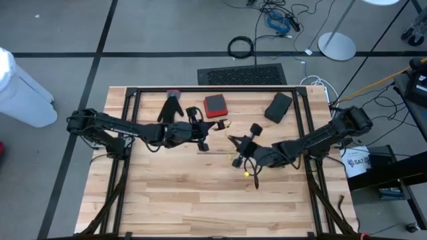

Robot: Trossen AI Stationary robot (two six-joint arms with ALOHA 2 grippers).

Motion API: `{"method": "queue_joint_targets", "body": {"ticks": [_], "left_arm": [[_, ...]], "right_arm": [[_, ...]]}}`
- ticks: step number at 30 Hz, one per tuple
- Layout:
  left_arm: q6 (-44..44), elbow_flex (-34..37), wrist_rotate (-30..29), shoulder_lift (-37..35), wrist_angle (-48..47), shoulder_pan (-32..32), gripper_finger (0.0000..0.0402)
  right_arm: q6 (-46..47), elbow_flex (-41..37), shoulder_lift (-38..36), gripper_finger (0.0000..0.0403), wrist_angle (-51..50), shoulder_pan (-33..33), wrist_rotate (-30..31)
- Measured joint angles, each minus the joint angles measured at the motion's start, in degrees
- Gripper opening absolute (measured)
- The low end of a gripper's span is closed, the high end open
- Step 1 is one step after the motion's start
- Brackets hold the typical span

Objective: Coil cords
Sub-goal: Uncoil the yellow wire from the spool

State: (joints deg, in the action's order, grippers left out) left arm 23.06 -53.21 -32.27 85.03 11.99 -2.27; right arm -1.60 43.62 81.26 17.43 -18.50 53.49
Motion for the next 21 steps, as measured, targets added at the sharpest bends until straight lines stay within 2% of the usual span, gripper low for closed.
{"method": "queue_joint_targets", "body": {"ticks": [3, 6, 9, 15, 21], "left_arm": [[2.60, 0.04, -2.96, 0.00, 0.08, -0.55, 0.0000], [4.94, 0.06, -3.82, 0.00, 1.15, -0.99, 0.0000], [7.56, 0.05, -3.89, 0.00, 5.14, -1.56, 0.0000], [12.34, 0.04, -4.49, 0.00, 13.59, -2.00, 0.0000], [19.67, 0.04, -10.03, 1.14, 14.20, -1.25, 0.0000]], "right_arm": [[7.17, 0.02, -3.28, 0.0000, -10.56, 0.21, 0.25], [17.31, 0.02, -5.25, 0.0000, -21.82, 1.24, -3.13], [23.18, 0.00, -4.93, 0.0000, -27.24, 1.72, -6.01], [24.73, 0.00, -1.24, 0.0000, -24.82, 1.79, -11.06], [17.62, 0.00, 2.66, 0.0000, -15.64, 1.07, -20.52]]}}
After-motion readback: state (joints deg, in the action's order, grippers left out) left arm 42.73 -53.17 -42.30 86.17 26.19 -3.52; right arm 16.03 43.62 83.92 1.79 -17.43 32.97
